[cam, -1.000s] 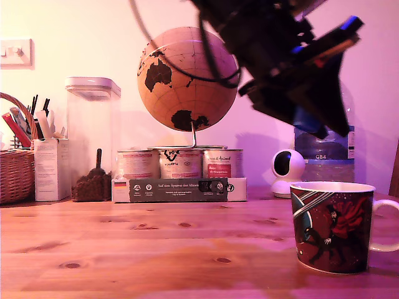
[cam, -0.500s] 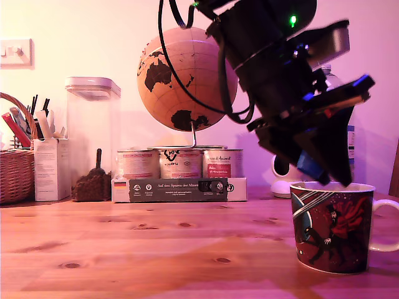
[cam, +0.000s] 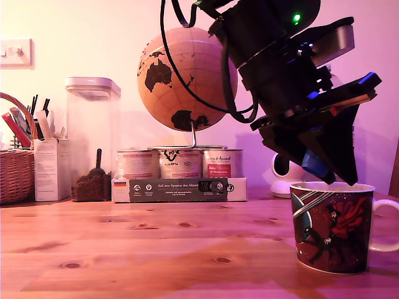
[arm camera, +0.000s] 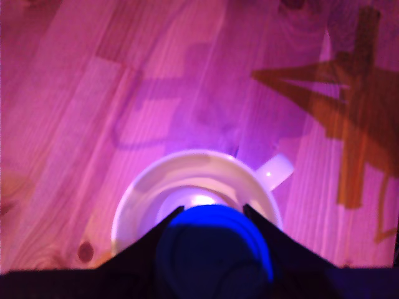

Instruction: Pick up the coffee capsules from the table one by one and drop them inside the nearest coffee cup

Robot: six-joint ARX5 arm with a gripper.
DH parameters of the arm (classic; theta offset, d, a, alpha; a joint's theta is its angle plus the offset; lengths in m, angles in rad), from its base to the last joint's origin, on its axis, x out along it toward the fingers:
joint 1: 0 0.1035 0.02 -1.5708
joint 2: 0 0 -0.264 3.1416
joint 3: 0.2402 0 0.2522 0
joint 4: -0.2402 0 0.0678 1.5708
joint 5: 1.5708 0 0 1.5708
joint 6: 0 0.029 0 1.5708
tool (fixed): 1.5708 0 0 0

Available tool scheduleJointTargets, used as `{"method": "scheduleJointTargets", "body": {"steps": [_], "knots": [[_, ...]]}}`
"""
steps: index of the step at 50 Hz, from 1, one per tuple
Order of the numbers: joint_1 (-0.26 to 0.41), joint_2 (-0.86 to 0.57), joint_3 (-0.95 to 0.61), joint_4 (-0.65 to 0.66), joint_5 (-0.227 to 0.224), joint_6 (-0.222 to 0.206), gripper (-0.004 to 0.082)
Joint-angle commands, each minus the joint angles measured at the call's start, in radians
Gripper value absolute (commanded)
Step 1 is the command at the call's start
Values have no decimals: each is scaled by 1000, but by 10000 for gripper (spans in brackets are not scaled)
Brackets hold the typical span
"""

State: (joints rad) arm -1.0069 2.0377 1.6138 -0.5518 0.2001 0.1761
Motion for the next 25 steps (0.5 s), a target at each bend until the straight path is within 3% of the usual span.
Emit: {"method": "scheduleJointTargets", "body": {"steps": [1, 6, 9, 25], "knots": [[-7, 27, 8, 6, 0, 8, 341], [-7, 27, 8, 8, -10, 7, 637], [-7, 27, 8, 8, -25, 7, 734], [-8, 27, 8, 9, -26, 8, 747]]}}
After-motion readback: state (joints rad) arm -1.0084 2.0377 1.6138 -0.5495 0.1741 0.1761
